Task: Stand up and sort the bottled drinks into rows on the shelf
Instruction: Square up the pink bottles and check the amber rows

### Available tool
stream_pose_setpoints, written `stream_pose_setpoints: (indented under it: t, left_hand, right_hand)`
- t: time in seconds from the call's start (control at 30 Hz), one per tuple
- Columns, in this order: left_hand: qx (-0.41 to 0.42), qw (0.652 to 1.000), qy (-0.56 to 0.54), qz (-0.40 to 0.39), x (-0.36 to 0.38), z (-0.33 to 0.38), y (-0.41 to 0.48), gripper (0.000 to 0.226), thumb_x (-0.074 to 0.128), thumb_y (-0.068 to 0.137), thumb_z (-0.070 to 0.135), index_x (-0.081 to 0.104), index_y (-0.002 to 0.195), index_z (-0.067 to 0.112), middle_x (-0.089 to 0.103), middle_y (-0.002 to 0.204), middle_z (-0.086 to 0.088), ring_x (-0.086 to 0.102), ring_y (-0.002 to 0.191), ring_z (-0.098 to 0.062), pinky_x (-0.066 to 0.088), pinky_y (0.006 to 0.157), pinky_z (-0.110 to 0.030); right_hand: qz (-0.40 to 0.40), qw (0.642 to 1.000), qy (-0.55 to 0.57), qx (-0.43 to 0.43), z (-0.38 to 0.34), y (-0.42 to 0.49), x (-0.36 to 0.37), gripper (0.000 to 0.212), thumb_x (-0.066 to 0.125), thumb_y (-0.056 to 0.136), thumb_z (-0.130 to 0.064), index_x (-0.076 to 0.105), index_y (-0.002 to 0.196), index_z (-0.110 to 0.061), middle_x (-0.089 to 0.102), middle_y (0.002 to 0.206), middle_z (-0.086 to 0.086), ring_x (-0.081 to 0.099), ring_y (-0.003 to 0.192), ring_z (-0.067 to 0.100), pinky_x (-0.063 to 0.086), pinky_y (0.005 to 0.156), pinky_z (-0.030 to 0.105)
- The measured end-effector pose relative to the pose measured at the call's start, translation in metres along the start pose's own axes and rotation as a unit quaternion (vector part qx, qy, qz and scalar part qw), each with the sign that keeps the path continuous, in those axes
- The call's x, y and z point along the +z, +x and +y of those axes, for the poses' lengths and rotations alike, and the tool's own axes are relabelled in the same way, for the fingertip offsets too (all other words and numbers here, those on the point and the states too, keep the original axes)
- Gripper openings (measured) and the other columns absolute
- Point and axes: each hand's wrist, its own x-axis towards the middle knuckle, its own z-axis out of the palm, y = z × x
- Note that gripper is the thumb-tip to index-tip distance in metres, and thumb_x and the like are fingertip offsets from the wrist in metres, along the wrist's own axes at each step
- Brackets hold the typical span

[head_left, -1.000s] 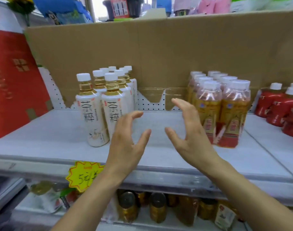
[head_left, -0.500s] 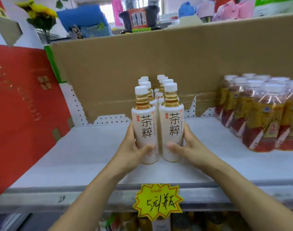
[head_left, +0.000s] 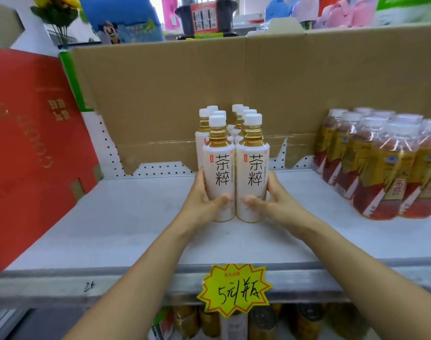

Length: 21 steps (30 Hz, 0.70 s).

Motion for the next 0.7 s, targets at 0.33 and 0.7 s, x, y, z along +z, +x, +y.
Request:
stream_pose_setpoints:
  t: [0.33, 0.7]
  left_hand:
    - [-0.086, 0.988, -0.058, 0.113, -0.022, 0.023, 0.046, 0.09, 0.026, 0.084, 0.084, 0.018, 0.157, 0.033, 0.015, 0.164, 0.015, 0.012, 0.151, -0.007, 0.01, 0.123, -0.04]
    - [-0.222, 0.958, -0.18, 0.021, -0.012, 0.007, 0.083, 0.085, 0.006, 0.09, 0.079, 0.071, 0.116, 0.032, 0.075, 0.109, -0.005, 0.062, 0.114, -0.028, 0.044, 0.097, -0.045]
  right_hand:
    - [0.052, 0.997, 0.013, 0.054, -0.01, 0.031, -0.033, 0.101, 0.039, 0.07, -0.094, 0.02, 0.154, -0.041, 0.022, 0.161, -0.018, 0.025, 0.146, 0.008, 0.029, 0.116, 0.045]
    - [0.007, 0.965, 0.189, 0.183, -0.006, 0.083, -0.021, 0.082, 0.014, 0.083, -0.082, 0.058, 0.133, -0.035, 0.06, 0.137, 0.002, 0.049, 0.133, 0.026, 0.032, 0.114, 0.053]
